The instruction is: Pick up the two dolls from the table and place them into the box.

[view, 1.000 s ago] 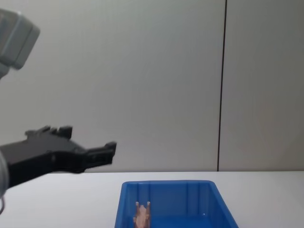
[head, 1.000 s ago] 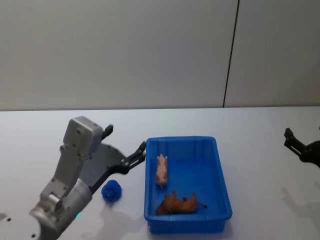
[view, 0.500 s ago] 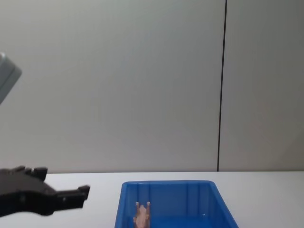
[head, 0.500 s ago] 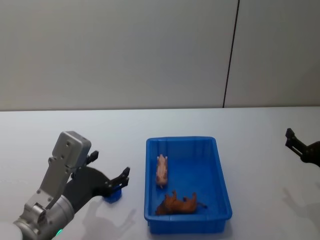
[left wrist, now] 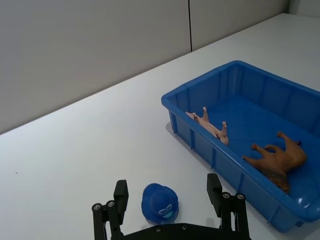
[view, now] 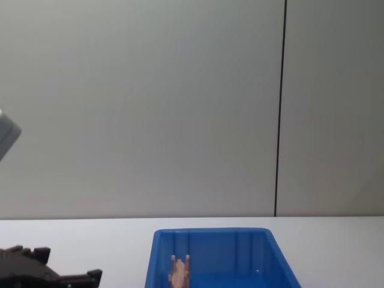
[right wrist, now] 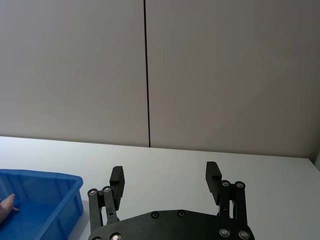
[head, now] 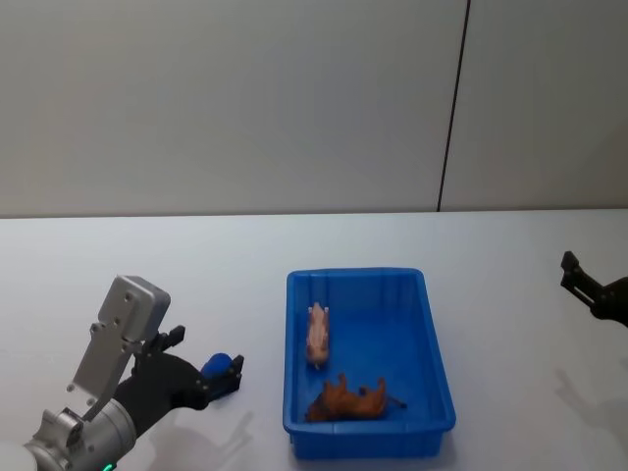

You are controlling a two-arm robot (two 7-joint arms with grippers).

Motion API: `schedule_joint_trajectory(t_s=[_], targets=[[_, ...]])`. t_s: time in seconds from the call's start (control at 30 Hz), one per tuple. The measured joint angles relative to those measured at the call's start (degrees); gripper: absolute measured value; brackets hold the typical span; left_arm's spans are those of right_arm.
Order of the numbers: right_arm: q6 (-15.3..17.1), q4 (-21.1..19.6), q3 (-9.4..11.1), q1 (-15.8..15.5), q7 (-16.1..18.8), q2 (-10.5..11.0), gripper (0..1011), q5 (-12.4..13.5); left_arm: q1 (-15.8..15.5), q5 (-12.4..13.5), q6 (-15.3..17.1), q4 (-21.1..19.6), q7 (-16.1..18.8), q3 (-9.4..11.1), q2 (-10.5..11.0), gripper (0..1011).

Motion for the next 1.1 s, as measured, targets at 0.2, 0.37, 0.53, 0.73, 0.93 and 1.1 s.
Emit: schedule_joint_trajectory(t_s=[0.2,0.37,0.53,0.73,0.93,1.1], targets=[[0.0,0.0,0.0,0.0,0.0,0.0,1001,0.0,-0.1,-0.5,0.0,1.7,-1.2,0.1,-0.5,1003],[0.0,0.0,0.0,0.0,0.0,0.0,1001,0.0,-0.2,-0.8,-0.1,3.3,-1.9,0.2,-0.9,1003],[0.0,0.0,0.0,0.0,0.0,0.0,1001,0.0,-0.5,-0.8,-0.5,4.7,-2.5,0.3,-1.4,1003],[0.0,0.0,0.0,0.0,0.0,0.0,1001,0.0,-1.2,-0.7,-1.5,6.9,-3.2,0.4,-2.4,1003],[0.0,0.0,0.0,0.0,0.0,0.0,1001,0.0,-2.3,-0.3,-2.7,9.3,-4.2,0.5,-3.6,1003],[0.0,0.0,0.0,0.0,0.0,0.0,1001,0.0,-3.3,0.3,-3.6,11.2,-5.1,0.7,-4.5,1003]])
